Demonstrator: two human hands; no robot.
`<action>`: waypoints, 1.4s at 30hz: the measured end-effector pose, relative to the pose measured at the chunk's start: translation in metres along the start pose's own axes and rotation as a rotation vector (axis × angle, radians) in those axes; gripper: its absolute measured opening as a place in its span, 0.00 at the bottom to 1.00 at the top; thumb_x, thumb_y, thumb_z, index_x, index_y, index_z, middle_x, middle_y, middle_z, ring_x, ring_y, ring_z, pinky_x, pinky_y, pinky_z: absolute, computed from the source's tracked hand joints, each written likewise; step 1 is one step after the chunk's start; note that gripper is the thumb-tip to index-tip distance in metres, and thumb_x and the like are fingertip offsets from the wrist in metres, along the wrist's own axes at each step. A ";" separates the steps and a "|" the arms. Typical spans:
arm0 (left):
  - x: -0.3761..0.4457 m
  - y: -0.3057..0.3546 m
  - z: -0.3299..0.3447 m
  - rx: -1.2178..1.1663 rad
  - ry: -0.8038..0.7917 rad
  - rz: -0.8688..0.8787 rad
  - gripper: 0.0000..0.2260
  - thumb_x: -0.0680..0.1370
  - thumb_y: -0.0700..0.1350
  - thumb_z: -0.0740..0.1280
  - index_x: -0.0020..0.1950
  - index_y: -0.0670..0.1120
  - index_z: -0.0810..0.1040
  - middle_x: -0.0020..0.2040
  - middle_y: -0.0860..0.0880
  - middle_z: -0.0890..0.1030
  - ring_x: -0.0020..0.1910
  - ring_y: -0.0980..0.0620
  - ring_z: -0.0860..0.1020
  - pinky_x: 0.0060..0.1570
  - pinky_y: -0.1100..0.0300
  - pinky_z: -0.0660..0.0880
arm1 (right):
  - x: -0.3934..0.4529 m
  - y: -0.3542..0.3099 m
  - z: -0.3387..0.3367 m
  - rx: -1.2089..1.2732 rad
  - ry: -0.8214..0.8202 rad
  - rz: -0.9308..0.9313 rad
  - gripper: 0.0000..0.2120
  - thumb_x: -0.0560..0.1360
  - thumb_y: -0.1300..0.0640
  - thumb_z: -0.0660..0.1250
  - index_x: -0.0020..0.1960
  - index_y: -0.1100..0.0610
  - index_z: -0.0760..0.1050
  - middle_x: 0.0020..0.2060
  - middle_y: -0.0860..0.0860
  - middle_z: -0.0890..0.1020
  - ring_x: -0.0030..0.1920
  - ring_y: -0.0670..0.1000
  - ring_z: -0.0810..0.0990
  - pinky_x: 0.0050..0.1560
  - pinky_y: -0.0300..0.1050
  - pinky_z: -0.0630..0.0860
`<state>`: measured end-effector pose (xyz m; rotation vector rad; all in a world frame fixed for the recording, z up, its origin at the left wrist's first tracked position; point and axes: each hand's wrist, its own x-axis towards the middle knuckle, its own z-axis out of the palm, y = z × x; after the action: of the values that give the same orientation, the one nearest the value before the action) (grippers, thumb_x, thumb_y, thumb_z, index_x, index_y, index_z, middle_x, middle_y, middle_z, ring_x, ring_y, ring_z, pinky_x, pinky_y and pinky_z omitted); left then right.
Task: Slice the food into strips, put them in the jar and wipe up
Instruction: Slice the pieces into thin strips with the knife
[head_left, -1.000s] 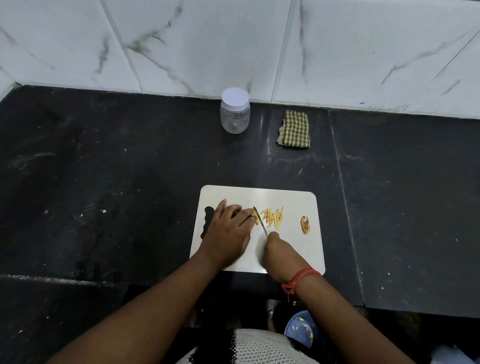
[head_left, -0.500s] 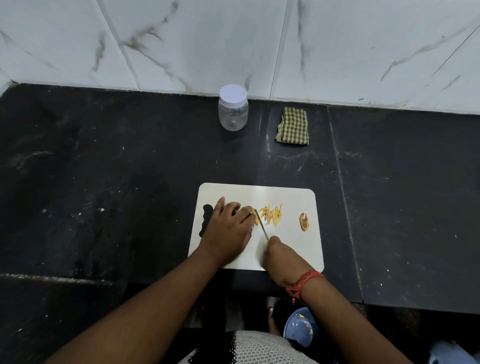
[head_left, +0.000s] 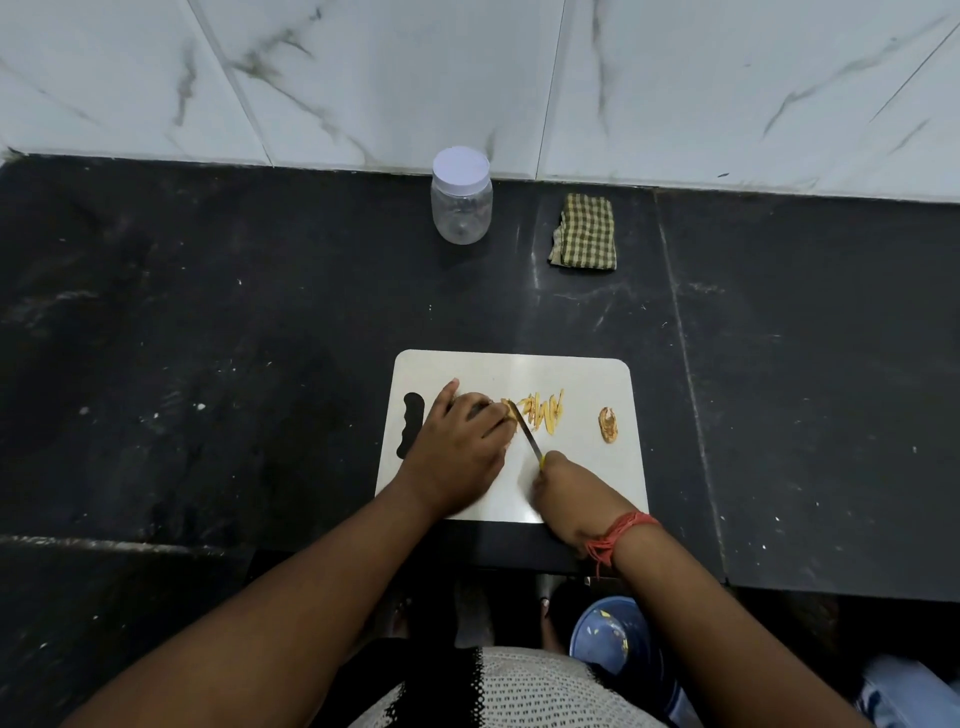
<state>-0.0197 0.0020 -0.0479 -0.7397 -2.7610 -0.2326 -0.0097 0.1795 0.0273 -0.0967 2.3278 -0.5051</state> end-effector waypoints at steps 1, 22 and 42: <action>0.000 -0.001 0.000 -0.003 0.000 0.001 0.12 0.78 0.46 0.65 0.60 0.46 0.80 0.61 0.48 0.80 0.60 0.44 0.76 0.70 0.37 0.65 | -0.001 -0.002 -0.004 -0.020 -0.011 0.014 0.10 0.80 0.64 0.55 0.42 0.55 0.62 0.41 0.53 0.75 0.37 0.50 0.72 0.35 0.39 0.67; 0.000 0.000 0.000 -0.026 -0.027 -0.037 0.17 0.77 0.45 0.65 0.65 0.45 0.79 0.63 0.48 0.79 0.62 0.45 0.74 0.72 0.39 0.64 | -0.006 -0.002 -0.005 0.035 0.006 0.009 0.04 0.81 0.62 0.54 0.48 0.60 0.66 0.36 0.51 0.72 0.34 0.48 0.71 0.30 0.38 0.64; 0.004 0.002 -0.002 -0.003 -0.043 -0.032 0.15 0.77 0.45 0.63 0.61 0.45 0.79 0.62 0.48 0.79 0.59 0.44 0.75 0.72 0.40 0.65 | -0.014 -0.001 0.001 -0.139 0.024 -0.038 0.05 0.79 0.67 0.54 0.46 0.59 0.62 0.32 0.49 0.67 0.31 0.48 0.68 0.29 0.38 0.62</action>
<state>-0.0214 0.0051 -0.0452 -0.7099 -2.8152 -0.2294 0.0014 0.1811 0.0365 -0.2021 2.3873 -0.3643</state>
